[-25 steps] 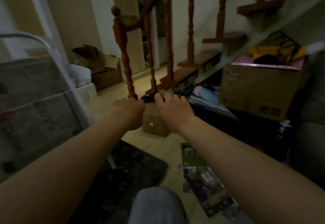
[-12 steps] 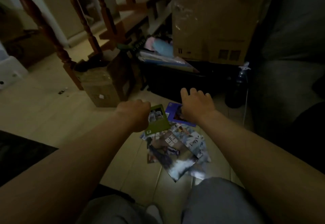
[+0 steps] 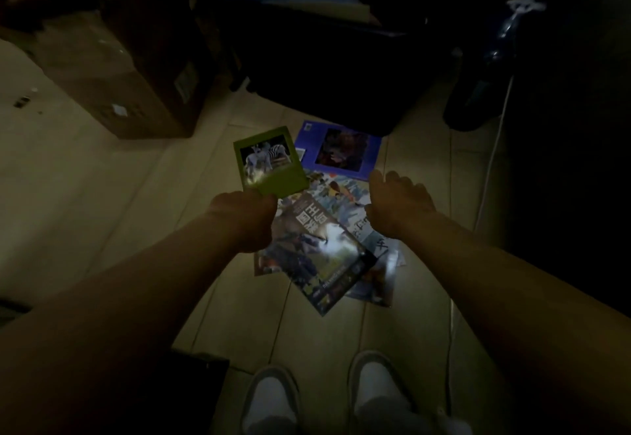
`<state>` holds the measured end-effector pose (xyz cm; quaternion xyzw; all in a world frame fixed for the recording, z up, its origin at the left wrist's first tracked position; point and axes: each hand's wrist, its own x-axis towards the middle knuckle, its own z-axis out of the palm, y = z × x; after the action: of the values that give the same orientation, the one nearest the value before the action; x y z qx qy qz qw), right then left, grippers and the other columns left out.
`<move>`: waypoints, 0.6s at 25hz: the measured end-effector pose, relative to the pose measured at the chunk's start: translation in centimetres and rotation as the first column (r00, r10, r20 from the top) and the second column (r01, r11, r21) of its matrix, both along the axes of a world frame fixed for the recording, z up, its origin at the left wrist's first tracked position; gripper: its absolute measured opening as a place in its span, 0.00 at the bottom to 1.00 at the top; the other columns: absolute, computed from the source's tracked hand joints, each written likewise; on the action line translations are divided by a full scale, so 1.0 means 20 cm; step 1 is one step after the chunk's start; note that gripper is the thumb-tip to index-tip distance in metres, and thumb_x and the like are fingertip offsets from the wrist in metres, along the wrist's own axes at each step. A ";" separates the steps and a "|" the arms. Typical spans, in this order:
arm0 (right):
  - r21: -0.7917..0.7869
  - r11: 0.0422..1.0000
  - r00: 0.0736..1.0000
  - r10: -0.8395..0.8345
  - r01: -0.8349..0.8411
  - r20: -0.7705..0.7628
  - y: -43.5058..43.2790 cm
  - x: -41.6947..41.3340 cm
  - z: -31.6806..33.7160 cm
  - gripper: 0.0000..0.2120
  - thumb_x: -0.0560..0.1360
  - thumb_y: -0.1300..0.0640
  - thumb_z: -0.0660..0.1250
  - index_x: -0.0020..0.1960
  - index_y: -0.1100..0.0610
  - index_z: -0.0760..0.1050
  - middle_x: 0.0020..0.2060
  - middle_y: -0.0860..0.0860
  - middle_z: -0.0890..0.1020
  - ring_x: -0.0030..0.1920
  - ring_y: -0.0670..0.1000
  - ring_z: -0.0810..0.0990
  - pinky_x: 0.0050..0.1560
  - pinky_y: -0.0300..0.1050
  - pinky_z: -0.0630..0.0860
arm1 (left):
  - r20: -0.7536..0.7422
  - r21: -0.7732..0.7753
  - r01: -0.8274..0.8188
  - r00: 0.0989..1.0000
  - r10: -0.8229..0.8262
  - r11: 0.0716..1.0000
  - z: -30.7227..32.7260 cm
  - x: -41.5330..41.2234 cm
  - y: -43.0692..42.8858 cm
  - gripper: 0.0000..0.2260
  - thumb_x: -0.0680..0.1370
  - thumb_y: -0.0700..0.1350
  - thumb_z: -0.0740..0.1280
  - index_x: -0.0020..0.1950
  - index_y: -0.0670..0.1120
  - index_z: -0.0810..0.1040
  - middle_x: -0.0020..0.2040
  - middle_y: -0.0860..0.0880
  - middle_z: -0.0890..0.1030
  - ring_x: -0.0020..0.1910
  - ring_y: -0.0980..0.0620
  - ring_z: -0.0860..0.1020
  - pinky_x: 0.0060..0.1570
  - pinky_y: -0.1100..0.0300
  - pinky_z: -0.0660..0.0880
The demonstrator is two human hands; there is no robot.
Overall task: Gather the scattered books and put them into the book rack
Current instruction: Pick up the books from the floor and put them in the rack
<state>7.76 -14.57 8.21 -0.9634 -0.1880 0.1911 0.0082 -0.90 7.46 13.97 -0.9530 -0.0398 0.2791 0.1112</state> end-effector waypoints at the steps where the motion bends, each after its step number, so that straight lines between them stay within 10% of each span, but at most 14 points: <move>1: -0.008 1.000 1.000 -0.004 0.004 -0.021 0.01 0.01 -0.08 0.33 0.81 0.50 0.62 0.79 0.56 0.49 0.72 0.61 0.64 0.68 0.63 0.68 0.66 0.58 0.66 | -0.016 -0.013 -0.003 1.000 0.003 1.000 -0.08 -0.01 0.02 0.21 0.78 0.51 0.65 0.69 0.47 0.67 0.62 0.43 0.74 0.59 0.42 0.76 0.48 0.53 0.72; 9: 0.076 0.992 0.963 -0.082 0.104 -0.257 0.02 0.00 -0.61 0.26 0.80 0.49 0.62 0.73 0.58 0.59 0.68 0.62 0.69 0.65 0.64 0.70 0.60 0.54 0.71 | -0.185 -0.308 -0.345 0.936 0.300 0.887 -0.72 -0.15 0.09 0.28 0.78 0.46 0.65 0.76 0.46 0.59 0.68 0.40 0.71 0.62 0.40 0.74 0.53 0.54 0.72; 15: 0.188 0.930 0.917 -0.249 0.316 -0.311 0.01 -0.07 -0.77 0.13 0.77 0.53 0.67 0.55 0.58 0.68 0.56 0.60 0.75 0.56 0.61 0.76 0.49 0.48 0.73 | -0.299 -0.705 -0.675 0.560 0.772 0.216 -0.96 -0.25 -0.03 0.20 0.68 0.48 0.69 0.60 0.46 0.78 0.60 0.42 0.79 0.59 0.39 0.77 0.58 0.47 0.75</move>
<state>6.36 -14.40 -7.10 -0.9356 -0.0641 0.2993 0.1760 -5.94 6.81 -5.13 -0.7853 -0.3640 0.2300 -0.4449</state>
